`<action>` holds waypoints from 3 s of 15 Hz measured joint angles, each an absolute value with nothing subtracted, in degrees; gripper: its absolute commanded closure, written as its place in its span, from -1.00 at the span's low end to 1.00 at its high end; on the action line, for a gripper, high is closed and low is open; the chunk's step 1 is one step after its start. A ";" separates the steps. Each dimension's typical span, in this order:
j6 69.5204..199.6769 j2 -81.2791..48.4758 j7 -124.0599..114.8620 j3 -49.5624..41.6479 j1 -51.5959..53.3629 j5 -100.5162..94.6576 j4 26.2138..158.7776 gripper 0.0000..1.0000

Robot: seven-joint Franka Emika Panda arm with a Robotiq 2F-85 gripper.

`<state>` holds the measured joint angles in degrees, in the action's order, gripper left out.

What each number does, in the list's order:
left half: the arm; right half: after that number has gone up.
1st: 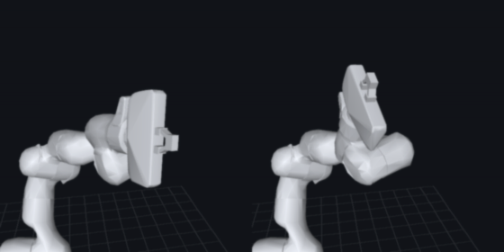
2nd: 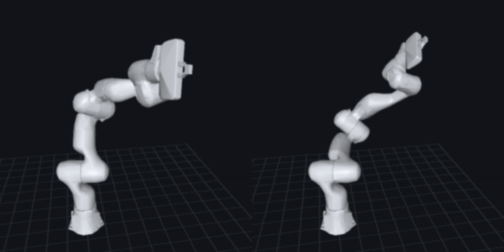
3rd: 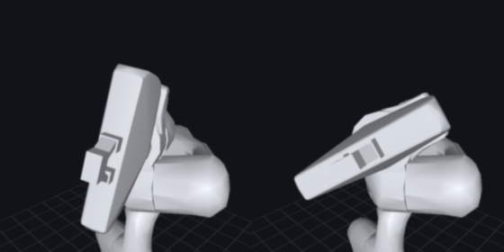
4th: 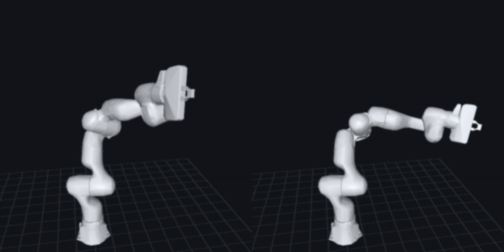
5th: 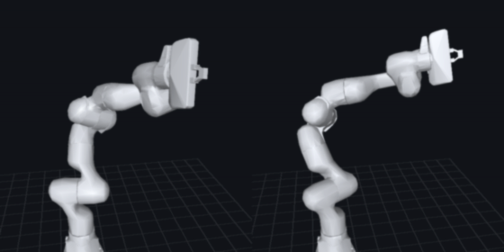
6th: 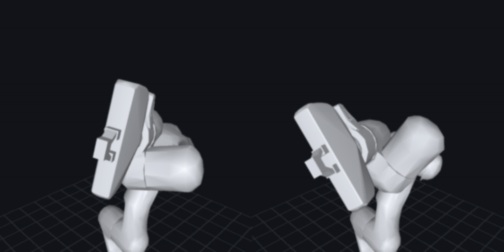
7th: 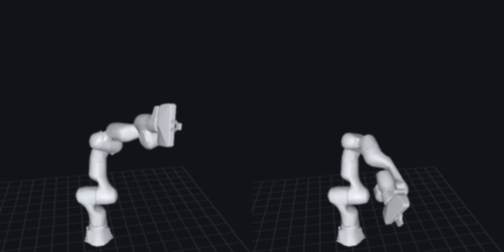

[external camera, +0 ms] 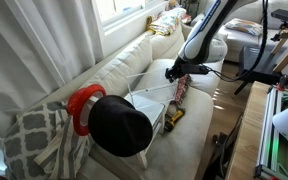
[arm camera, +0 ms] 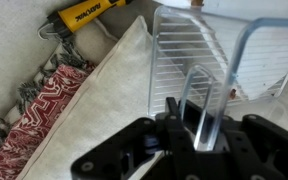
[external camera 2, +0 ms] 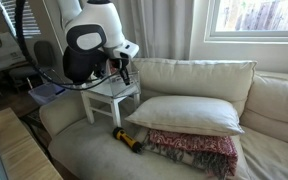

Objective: Remove the torch from the clear container then place the container on the seat of the white chair

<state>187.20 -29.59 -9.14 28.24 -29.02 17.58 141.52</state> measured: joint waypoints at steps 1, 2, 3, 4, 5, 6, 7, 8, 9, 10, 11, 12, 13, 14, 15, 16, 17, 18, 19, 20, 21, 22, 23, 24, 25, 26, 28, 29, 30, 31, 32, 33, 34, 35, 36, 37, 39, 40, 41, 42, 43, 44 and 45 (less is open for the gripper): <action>187.20 -29.75 -10.22 27.95 -28.75 17.55 141.46 0.94; 187.20 -29.85 -11.72 27.34 -28.07 17.68 141.35 0.94; 187.20 -29.90 -13.40 26.65 -27.15 17.80 141.22 0.94; 187.20 -29.90 -15.17 25.85 -25.97 18.04 141.13 0.94; 187.22 -29.91 -16.82 25.05 -24.60 18.38 141.03 0.94; 187.22 -29.91 -18.26 24.18 -23.05 18.86 140.95 0.94; 187.30 -29.93 -19.94 23.04 -21.05 19.58 140.90 0.94; 187.39 -29.96 -21.55 22.03 -19.14 20.43 140.88 0.94; 187.48 -30.05 -23.19 21.42 -17.46 21.42 140.87 0.94; 187.83 -30.25 -24.58 21.54 -16.59 22.05 140.84 0.94; 188.26 -30.55 -26.23 22.00 -16.09 22.76 140.71 0.94; 188.98 -30.95 -27.91 22.53 -15.80 23.63 140.46 0.94; 190.07 -31.51 -29.64 23.03 -15.61 24.47 140.08 0.94; 191.18 -32.13 -31.32 23.49 -15.55 25.22 139.65 0.94; 192.47 -32.77 -32.88 23.79 -15.46 25.75 139.23 0.94; 193.91 -33.42 -34.57 23.68 -15.04 26.31 138.84 0.94; 195.12 -33.95 -36.04 23.11 -14.23 26.82 138.55 0.94; 196.00 -34.45 -37.41 22.19 -13.03 27.32 138.36 0.94; 196.55 -34.87 -38.54 21.03 -11.57 27.84 138.28 0.94; 196.82 -35.19 -39.82 19.49 -9.66 28.57 138.22 0.94; 196.85 -35.27 -41.14 18.19 -7.94 29.24 138.17 0.94; 196.85 -35.28 -42.36 17.25 -6.51 29.79 138.15 0.94; 196.85 -35.27 -43.58 16.29 -5.05 30.38 138.10 0.94; 196.85 -35.27 -44.67 15.47 -3.73 30.85 138.05 0.94; 196.85 -35.22 -45.69 14.76 -2.57 31.16 138.01 0.94; 196.84 -35.08 -46.44 14.05 -1.47 31.52 138.01 0.94; 196.83 -34.79 -47.49 13.03 0.26 32.12 138.08 0.94; 196.83 -34.65 -47.91 12.73 0.94 32.20 138.15 0.94; 196.83 -34.50 -48.21 12.56 1.51 32.22 138.29 0.94; 196.83 -34.31 -48.39 12.52 1.98 32.22 138.49 0.94; 196.83 -34.08 -48.42 12.36 2.60 32.23 138.75 0.94; 196.83 -33.83 -48.44 12.11 3.35 32.26 139.08 0.94; 196.83 -33.52 -48.48 11.87 4.07 32.32 139.46 0.94; 196.80 -33.17 -48.54 11.71 4.73 32.43 139.88 0.94; 196.79 -32.82 -48.55 11.37 5.54 32.66 140.33 0.94; 196.79 -32.49 -48.55 10.91 6.46 33.09 140.79 0.94; 196.80 -32.00 -48.55 9.74 8.63 34.29 141.50 0.94; 196.80 -31.82 -48.55 9.04 9.88 35.00 141.70 0.94; 196.80 -31.74 -48.55 8.44 11.03 35.65 141.75 0.94; 196.80 -31.70 -48.55 7.84 12.25 36.48 141.76 0.94; 196.80 -31.65 -48.55 7.41 13.25 37.19 141.76 0.94; 196.80 -31.58 -48.55 7.15 14.11 37.89 141.76 0.27; 196.79 -31.50 -48.55 7.07 14.76 38.46 141.76 0.23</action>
